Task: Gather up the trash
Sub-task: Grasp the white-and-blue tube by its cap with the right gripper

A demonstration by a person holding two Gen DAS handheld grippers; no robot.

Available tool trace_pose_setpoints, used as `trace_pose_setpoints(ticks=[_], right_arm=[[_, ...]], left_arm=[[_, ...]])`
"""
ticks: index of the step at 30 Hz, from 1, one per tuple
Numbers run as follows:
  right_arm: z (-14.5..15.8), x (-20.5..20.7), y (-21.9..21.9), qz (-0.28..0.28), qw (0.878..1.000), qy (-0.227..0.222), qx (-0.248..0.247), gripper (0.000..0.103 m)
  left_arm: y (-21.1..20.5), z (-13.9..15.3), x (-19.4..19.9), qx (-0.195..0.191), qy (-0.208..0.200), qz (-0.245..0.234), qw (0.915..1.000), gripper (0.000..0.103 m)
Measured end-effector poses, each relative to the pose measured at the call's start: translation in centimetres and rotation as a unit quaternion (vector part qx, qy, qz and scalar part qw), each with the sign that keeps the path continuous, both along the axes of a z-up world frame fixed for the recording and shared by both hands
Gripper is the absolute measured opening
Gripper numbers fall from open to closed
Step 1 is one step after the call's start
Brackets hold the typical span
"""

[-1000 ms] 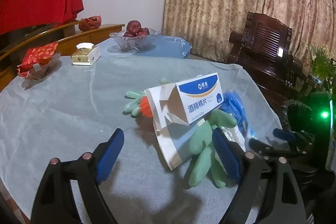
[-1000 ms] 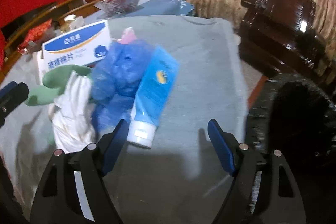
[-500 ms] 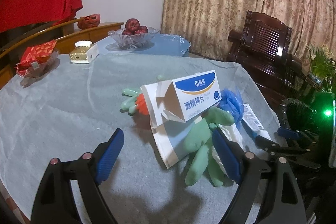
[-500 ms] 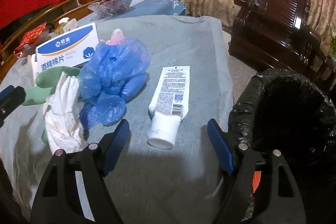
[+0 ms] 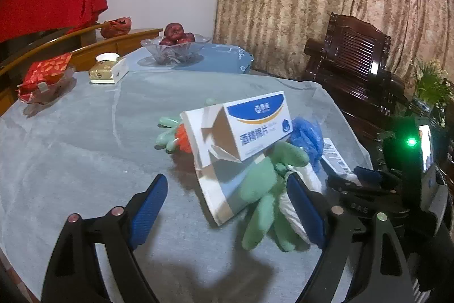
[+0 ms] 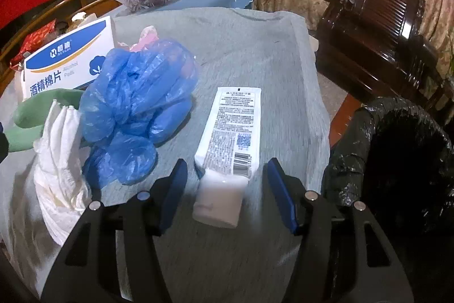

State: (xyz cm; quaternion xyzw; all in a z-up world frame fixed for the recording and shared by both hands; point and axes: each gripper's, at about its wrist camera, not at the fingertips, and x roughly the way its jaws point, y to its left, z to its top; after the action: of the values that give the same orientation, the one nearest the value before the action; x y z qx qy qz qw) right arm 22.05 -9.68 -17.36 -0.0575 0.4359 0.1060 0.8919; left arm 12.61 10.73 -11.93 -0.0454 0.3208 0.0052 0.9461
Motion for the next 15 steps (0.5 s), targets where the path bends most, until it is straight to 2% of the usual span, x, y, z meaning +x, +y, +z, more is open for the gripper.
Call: trace_pose_setpoints(ticks=[1,8,15], right_arm=[[0.0,-0.1,0.0,0.002,1.000,0.001,0.003,0.043],[0.8,-1.4,0.1,0.027,1.000,-0.007,0.009,0.042],[2.5,-3.1,-0.9,0.024,0.999,-0.019,0.020,0.042]], left_arm=[[-0.2,0.0,-0.1,0.000,0.000,-0.001,1.0000,0.084],[-0.8,0.3,-0.4,0.002,-0.002,-0.009,1.0000,0.084],[-1.7,0.4,-0.7,0.001,-0.003,-0.020,0.9998,0.084]])
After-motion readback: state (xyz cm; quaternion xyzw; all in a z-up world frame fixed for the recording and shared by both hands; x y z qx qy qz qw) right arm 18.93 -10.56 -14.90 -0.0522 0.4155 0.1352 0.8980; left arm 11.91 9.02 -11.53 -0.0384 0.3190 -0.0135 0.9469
